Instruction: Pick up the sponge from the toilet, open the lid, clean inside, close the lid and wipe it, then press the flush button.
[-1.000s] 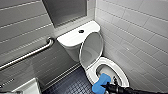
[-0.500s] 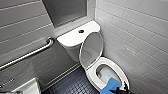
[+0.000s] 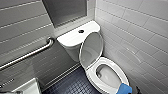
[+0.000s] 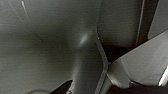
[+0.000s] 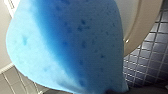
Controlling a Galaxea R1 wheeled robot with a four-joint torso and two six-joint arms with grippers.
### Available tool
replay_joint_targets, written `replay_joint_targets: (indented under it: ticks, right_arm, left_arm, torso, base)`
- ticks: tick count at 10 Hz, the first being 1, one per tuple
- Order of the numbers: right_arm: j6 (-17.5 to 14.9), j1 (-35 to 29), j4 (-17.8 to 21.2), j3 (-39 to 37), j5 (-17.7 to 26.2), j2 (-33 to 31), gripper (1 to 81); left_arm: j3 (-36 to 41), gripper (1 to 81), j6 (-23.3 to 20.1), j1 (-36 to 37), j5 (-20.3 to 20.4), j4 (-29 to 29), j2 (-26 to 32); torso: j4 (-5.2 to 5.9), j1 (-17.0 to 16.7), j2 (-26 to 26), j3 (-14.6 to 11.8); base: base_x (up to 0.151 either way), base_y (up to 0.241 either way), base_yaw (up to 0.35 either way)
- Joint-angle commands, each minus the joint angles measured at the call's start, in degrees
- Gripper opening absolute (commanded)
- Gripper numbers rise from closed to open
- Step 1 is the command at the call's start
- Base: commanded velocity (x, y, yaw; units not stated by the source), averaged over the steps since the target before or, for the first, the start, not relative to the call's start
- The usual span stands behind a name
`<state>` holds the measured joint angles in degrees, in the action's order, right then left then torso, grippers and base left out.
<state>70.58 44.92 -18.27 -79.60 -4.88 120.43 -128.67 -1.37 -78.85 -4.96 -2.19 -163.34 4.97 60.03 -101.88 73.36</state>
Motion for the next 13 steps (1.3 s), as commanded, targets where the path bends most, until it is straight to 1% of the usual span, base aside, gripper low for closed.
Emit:
replay_joint_targets:
  ticks: [1, 2, 3, 4, 5, 6, 7, 10, 11, 12, 13]
  right_arm:
    - [0.2, -4.0, 0.7, 8.0, 1.9, -8.8, 1.0]
    - [0.2, -6.0, 2.0, 10.1, 3.7, -10.8, 1.0]
    - [0.2, -9.0, 2.3, 12.0, 9.2, -11.8, 1.0]
    - [0.3, -12.5, 2.3, 13.2, 14.7, -11.0, 1.0]
    - [0.3, -15.8, 2.3, 13.7, 19.5, -9.5, 1.0]
    - [1.2, -18.0, 2.1, 13.7, 24.6, -6.8, 1.0]
    - [1.5, -19.5, 2.0, 13.4, 27.0, -4.4, 1.0]
    - [1.5, -21.1, 1.7, 11.5, 28.0, 0.8, 1.0]
    - [1.5, -21.4, 1.2, 10.7, 29.4, 2.9, 1.0]
    - [1.5, -21.6, 0.3, 10.1, 32.7, 4.9, 1.0]
    - [1.5, -21.9, -0.4, 9.7, 34.9, 6.6, 1.0]
  left_arm:
    - [1.8, 81.1, -0.2, -1.1, -5.6, 0.1, 0.0]
    - [1.8, 81.1, -0.2, -1.1, -5.6, 0.1, -0.1]
    - [1.8, 81.1, -0.2, -1.2, -5.6, 0.1, -0.1]
    - [1.8, 81.1, -0.2, -1.1, -5.6, 0.1, -0.1]
    - [1.8, 81.1, -0.2, -1.2, -5.5, 0.1, -0.1]
    - [1.8, 81.1, -0.2, -1.1, -5.5, 0.1, 0.0]
    - [1.8, 81.1, -0.3, -1.1, -5.5, 0.1, -0.1]
    - [1.8, 81.1, -0.2, -1.1, -5.6, 0.1, -0.1]
    - [1.8, 81.1, -0.2, -1.1, -5.6, 0.1, 0.0]
    - [1.8, 81.1, -0.2, -1.1, -5.6, 0.1, 0.0]
    - [1.9, 81.1, -0.2, -1.1, -5.6, 0.1, 0.3]
  torso:
    - [0.00, 0.0, 0.0, 0.0]
    - [0.00, 0.0, 0.0, 0.0]
    - [0.00, 0.0, 0.0, 0.0]
    - [0.00, 0.0, 0.0, 0.0]
    - [0.00, 0.0, 0.0, 0.0]
    - [0.00, 0.0, 0.0, 0.0]
    - [0.00, 0.0, 0.0, 0.0]
    - [0.00, 0.0, 0.0, 0.0]
    - [0.00, 0.0, 0.0, 0.0]
    - [0.00, 0.0, 0.0, 0.0]
    - [0.00, 0.0, 0.0, 0.0]
  base:
    - [0.000, 0.000, 0.000]
    - [0.000, 0.000, 0.000]
    - [0.000, 0.000, 0.000]
    - [0.000, 0.000, 0.000]
    - [0.000, 0.000, 0.000]
    - [0.000, 0.000, 0.000]
    - [0.000, 0.000, 0.000]
    - [0.000, 0.000, 0.000]
    - [0.000, 0.000, 0.000]
    - [0.000, 0.000, 0.000]
    - [0.000, 0.000, 0.000]
